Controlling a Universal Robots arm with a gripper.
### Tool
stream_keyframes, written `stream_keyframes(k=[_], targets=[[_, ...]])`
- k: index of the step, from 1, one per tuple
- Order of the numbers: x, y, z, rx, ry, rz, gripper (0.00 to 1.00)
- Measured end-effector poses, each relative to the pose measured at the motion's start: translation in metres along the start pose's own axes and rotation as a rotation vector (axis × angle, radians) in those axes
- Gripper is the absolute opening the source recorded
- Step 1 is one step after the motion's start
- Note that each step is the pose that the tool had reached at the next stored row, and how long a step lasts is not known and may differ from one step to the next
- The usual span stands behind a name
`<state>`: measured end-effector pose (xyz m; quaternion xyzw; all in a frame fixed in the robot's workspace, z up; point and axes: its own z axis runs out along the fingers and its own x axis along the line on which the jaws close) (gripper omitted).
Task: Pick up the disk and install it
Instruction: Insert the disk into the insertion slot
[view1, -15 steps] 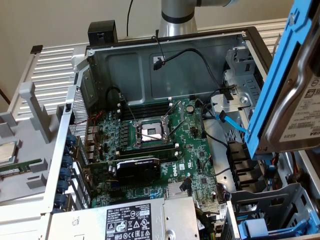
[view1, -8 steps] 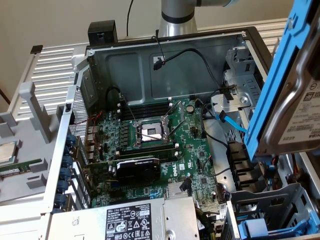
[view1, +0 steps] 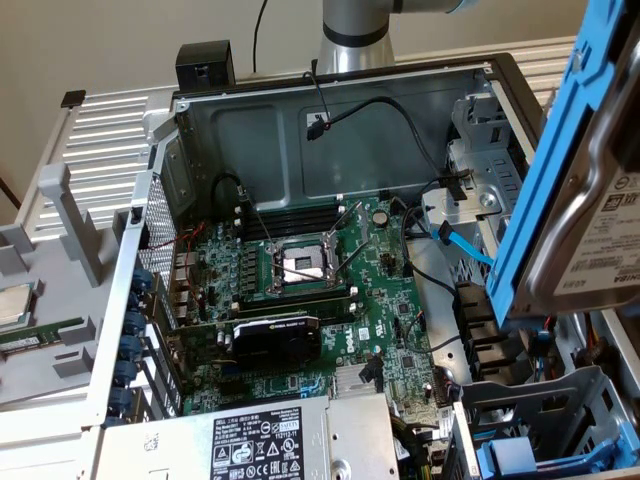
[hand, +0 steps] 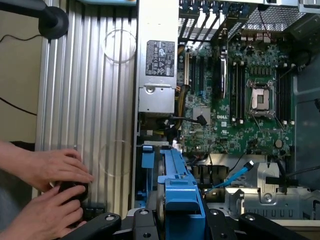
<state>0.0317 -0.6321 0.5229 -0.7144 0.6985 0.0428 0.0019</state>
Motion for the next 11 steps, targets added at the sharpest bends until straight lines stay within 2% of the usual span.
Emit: stream_keyframes(k=[11], targets=[[0.004, -0.0009, 0.0168, 0.0, -0.0021, 0.0, 0.37]])
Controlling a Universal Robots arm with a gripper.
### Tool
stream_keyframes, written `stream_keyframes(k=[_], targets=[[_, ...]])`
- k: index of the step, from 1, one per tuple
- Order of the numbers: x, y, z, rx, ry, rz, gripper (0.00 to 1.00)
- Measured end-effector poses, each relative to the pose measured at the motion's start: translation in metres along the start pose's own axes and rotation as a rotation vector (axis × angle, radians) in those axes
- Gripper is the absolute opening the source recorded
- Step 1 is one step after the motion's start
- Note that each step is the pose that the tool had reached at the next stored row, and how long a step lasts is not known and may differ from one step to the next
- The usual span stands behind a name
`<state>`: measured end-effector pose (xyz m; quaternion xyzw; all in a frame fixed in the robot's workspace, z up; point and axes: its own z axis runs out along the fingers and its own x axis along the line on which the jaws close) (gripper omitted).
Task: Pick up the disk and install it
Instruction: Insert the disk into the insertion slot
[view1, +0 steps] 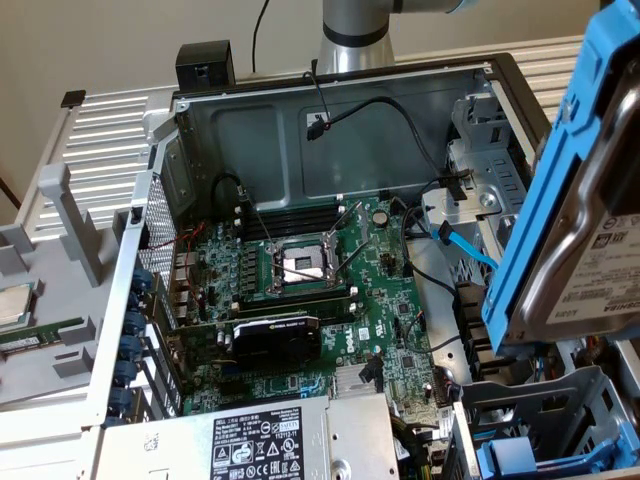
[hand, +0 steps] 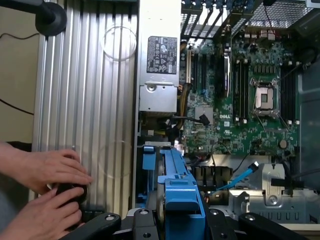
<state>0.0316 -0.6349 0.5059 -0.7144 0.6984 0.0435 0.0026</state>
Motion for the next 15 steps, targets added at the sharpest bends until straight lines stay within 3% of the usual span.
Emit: stream_keyframes(k=[15], targets=[[0.006, -0.0015, 0.0269, 0.0001, -0.0006, 0.0, 0.37]])
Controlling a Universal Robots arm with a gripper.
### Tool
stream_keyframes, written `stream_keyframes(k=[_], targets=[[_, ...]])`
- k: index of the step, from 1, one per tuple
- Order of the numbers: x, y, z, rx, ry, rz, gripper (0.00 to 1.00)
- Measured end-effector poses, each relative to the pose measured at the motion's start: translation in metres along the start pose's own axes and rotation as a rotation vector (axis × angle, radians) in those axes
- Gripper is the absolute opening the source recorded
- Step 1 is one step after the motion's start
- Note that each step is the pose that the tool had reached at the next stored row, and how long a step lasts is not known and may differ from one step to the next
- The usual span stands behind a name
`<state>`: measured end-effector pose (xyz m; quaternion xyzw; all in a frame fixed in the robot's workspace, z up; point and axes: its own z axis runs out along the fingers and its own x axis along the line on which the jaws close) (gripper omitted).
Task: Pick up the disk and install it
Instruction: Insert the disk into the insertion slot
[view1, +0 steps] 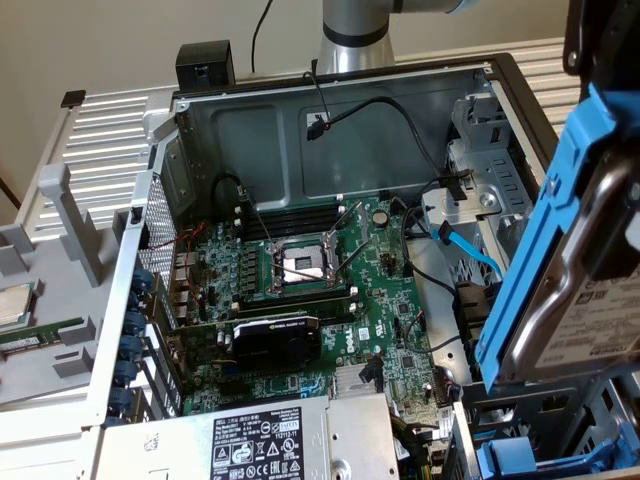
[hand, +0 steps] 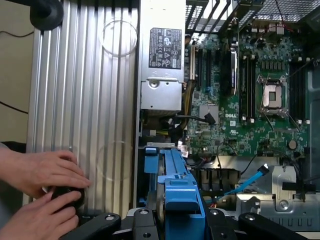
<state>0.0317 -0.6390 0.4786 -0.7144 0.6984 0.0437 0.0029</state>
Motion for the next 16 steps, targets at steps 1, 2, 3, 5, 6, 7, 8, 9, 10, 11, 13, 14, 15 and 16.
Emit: stream_keyframes(k=[1, 2, 3, 5, 6, 7, 8, 9, 10, 11, 13, 14, 15, 16], targets=[[0.0, -0.0001, 0.0018, 0.0, -0.0003, 0.0, 0.37], [0.001, -0.0003, 0.0036, 0.0, -0.0002, 0.0, 0.37], [0.002, -0.0004, 0.0055, 0.0, -0.0001, 0.0, 0.37], [0.002, -0.0005, 0.0084, 0.0, -0.0001, 0.001, 0.37], [0.002, -0.0006, 0.009, 0.0002, -0.0002, 0.002, 0.37], [0.002, -0.0007, 0.0093, 0.0011, -0.0003, 0.003, 0.37], [0.002, -0.0007, 0.0097, 0.0021, -0.0001, 0.003, 0.37], [0.002, -0.0007, 0.01, 0.0037, 0.0015, 0.004, 0.37], [0.002, -0.0006, 0.0104, 0.007, 0.0042, 0.004, 0.37], [0.002, -0.0007, 0.0108, 0.0107, 0.0076, 0.004, 0.37], [0.001, -0.0008, 0.0119, 0.0145, 0.0143, 0.005, 0.37], [0.0, -0.0009, 0.0125, 0.0163, 0.0167, 0.005, 0.37], [0.0, -0.001, 0.0133, 0.0169, 0.0178, 0.005, 0.37], [0.0, -0.001, 0.0141, 0.0173, 0.0182, 0.005, 0.37]])
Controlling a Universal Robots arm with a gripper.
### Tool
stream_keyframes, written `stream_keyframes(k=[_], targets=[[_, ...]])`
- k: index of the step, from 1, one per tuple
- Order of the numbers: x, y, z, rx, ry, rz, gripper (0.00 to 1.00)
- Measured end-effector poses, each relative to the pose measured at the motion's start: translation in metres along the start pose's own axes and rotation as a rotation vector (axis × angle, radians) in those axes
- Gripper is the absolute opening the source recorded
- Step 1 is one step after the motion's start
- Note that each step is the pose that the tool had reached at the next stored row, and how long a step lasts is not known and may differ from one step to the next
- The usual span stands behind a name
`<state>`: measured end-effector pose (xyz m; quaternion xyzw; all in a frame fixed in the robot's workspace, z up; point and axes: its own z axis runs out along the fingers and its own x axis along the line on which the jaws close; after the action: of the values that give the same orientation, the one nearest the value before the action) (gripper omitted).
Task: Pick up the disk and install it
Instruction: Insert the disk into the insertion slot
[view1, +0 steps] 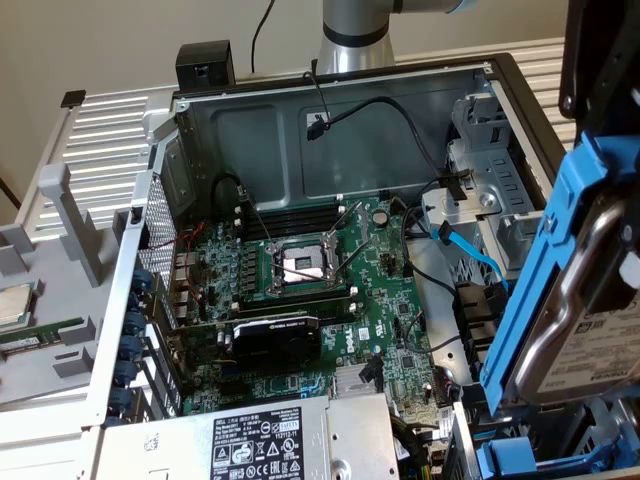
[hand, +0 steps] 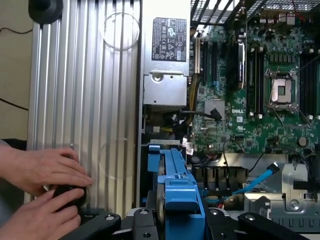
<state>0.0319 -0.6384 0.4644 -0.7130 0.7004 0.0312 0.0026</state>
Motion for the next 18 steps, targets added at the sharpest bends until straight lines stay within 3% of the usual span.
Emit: stream_keyframes(k=[12, 18], targets=[[-0.002, -0.0006, 0.0148, 0.0029, 0.0039, 0.0, 0.37], [-0.011, -0.001, 0.0213, 0.0029, 0.0091, 0.0, 0.37]])
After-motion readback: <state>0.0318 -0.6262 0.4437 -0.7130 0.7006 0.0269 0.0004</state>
